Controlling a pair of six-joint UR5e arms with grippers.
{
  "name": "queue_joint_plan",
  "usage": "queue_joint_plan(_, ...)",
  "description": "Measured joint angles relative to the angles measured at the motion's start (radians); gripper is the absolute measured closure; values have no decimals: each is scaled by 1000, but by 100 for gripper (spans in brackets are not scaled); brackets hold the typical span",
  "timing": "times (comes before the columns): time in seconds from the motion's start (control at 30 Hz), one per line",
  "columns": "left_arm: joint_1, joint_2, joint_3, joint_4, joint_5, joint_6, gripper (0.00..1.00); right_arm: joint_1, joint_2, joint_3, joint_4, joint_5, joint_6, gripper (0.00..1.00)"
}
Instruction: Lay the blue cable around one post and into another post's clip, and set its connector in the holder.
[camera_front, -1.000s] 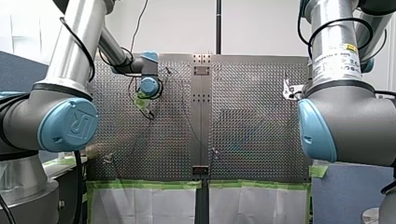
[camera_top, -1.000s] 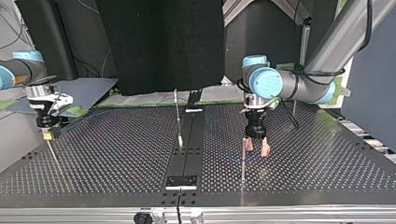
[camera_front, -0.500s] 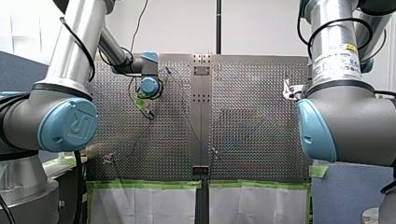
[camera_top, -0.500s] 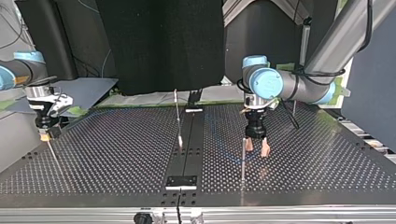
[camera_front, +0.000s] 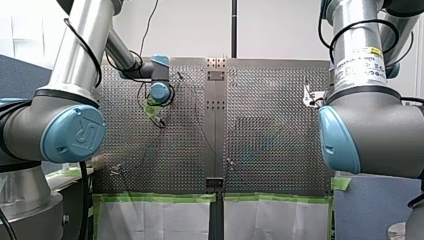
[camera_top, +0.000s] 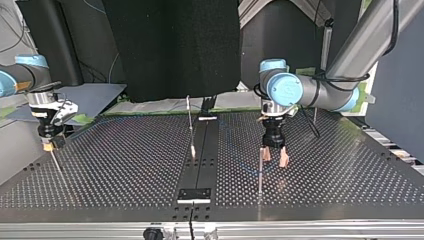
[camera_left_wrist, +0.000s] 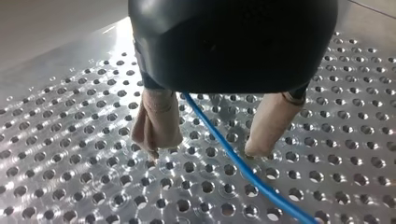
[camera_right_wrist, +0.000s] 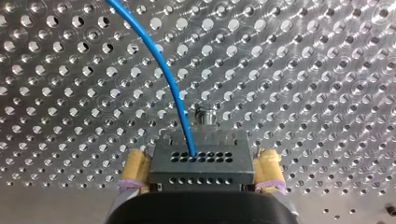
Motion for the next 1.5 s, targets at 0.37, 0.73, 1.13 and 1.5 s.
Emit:
queue_joint_plan(0.37,0,15,0,-58,-56,-83,0,1,1,0,0,0,0,0)
queue_joint_plan(0.73,-16,56,0,-92,-69,-113,0,1,3,0,0,0,0,0)
queue_joint_plan(1.13,-40,76,-6,-154,-129,-72,0,1,3,0,0,0,0,0)
queue_joint_plan(1.5,-48,86,-39,-160,-173,-40,0,1,5,0,-1,0,-1,0)
